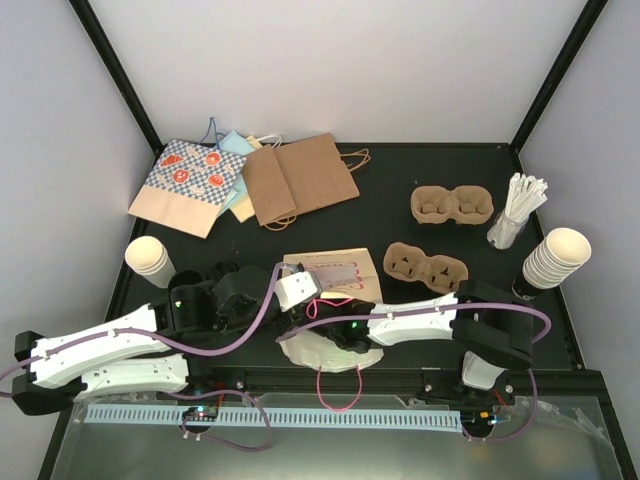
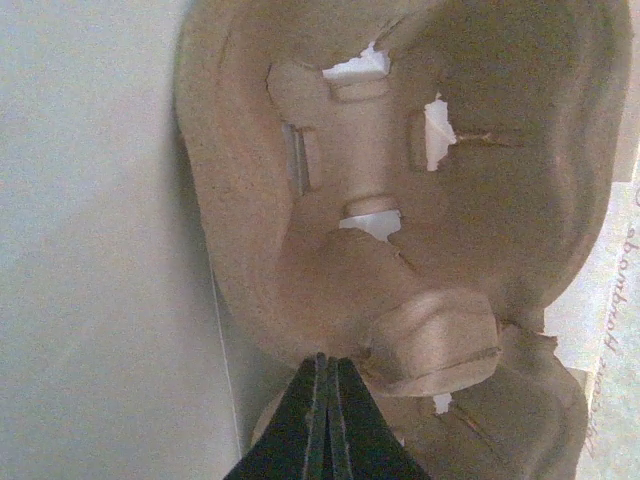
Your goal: Pack the takeout coffee
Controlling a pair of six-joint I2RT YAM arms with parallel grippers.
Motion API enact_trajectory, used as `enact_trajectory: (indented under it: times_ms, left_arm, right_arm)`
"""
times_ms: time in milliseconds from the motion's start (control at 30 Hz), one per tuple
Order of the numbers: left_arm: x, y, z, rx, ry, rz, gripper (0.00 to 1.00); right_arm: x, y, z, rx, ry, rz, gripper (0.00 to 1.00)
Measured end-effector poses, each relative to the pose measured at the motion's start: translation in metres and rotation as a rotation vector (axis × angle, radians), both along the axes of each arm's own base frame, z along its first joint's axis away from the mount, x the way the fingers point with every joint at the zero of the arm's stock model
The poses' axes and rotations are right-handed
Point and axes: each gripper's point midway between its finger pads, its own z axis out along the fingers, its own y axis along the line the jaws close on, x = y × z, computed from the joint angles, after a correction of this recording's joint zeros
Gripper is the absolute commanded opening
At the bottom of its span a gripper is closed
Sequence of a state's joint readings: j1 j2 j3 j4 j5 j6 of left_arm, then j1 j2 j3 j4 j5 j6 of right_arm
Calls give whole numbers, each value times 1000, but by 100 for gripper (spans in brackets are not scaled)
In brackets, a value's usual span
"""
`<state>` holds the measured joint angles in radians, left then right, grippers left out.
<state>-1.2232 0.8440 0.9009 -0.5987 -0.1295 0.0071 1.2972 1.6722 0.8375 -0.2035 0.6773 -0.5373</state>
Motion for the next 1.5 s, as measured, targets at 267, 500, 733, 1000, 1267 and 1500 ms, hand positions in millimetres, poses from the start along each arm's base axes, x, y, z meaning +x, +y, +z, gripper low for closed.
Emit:
enact_trajectory:
  times_ms: [267,500,733,1000,1267,1500]
  left_arm:
    - [1,-6,5,-14,4,0,4]
    - [3,-12,13,-30,16,12,4]
    - [5,-14,11,5,62,37,3]
    - [27,-13,33,-4,127,118,4]
    - [54,1,40,-50,257,177,4]
    - [65,-1,31,-46,345,185,4]
  right_arm:
    - [-5,-12,12,-22,14,-2,1]
    - [-19,-24,33,-9,50,17,1]
    - [-39,-11,83,78,70,81,1]
    - [-52,-9,135,130,121,127,1]
    - [-63,-22,197,301,99,200,1]
    - [-37,-32,244,442,26,126,1]
